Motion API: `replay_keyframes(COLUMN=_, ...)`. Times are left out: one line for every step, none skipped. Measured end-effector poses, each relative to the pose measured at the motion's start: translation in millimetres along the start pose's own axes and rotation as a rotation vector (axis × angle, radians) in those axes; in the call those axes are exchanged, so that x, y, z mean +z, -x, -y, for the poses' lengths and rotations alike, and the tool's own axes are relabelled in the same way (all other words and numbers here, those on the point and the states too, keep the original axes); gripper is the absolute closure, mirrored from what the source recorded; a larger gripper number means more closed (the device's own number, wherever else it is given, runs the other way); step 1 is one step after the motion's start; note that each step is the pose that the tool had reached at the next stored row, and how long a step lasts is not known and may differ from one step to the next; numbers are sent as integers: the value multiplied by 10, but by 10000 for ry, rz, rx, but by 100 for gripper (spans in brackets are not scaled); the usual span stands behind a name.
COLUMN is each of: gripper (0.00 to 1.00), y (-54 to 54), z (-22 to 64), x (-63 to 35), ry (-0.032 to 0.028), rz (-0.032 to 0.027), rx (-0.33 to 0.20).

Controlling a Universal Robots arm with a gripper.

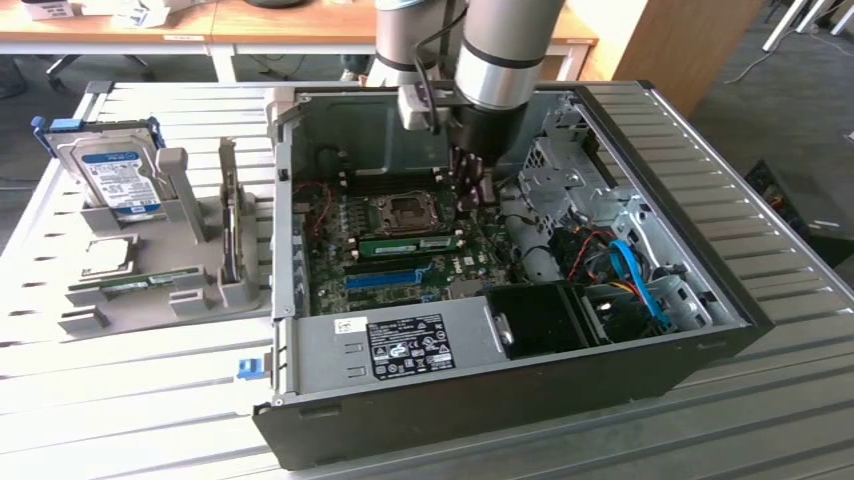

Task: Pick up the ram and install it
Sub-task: 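Press down the ram until it locks into place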

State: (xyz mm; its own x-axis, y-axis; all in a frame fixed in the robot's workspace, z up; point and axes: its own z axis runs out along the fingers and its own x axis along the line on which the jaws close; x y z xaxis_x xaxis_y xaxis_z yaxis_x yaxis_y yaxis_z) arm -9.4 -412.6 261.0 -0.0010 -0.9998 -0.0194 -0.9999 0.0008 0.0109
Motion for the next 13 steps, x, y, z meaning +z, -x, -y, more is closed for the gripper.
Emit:
replay_keyframes(gripper=89, y=0, z=-46, x=1, ry=0, rz=1, rx=3)
replay_keyframes(gripper=89, y=0, z=-91, x=2, ry=-2, rz=2, rx=2)
replay_keyframes(gripper=89, y=-1, z=-135, x=3, ry=-4, rz=2, rx=0)
replay_keyframes(gripper=89, y=-1, z=-181, x=4, ry=-6, rz=1, rx=3)
replay_keyframes(gripper=89, y=-1, z=-226, x=5, ry=-8, rz=1, rx=2)
replay_keyframes(gripper=89, y=0, z=-274, x=6, ry=-11, rz=2, rx=1)
replay_keyframes(gripper=89, y=-1, z=-319, x=6, ry=-13, rz=1, rx=3)
replay_keyframes(gripper=89, y=-1, z=-361, x=7, ry=-14, rz=2, rx=2)
replay_keyframes(gripper=89, y=-1, z=-400, x=7, ry=-16, rz=2, rx=1)
replay_keyframes(gripper=89, y=-1, z=-439, x=8, ry=-18, rz=2, rx=2)
replay_keyframes(gripper=89, y=-1, z=-476, x=8, ry=-20, rz=2, rx=2)
replay_keyframes(gripper=89, y=-1, z=-509, x=9, ry=-21, rz=1, rx=1)
replay_keyframes(gripper=89, y=-1, z=-541, x=9, ry=-23, rz=1, rx=1)
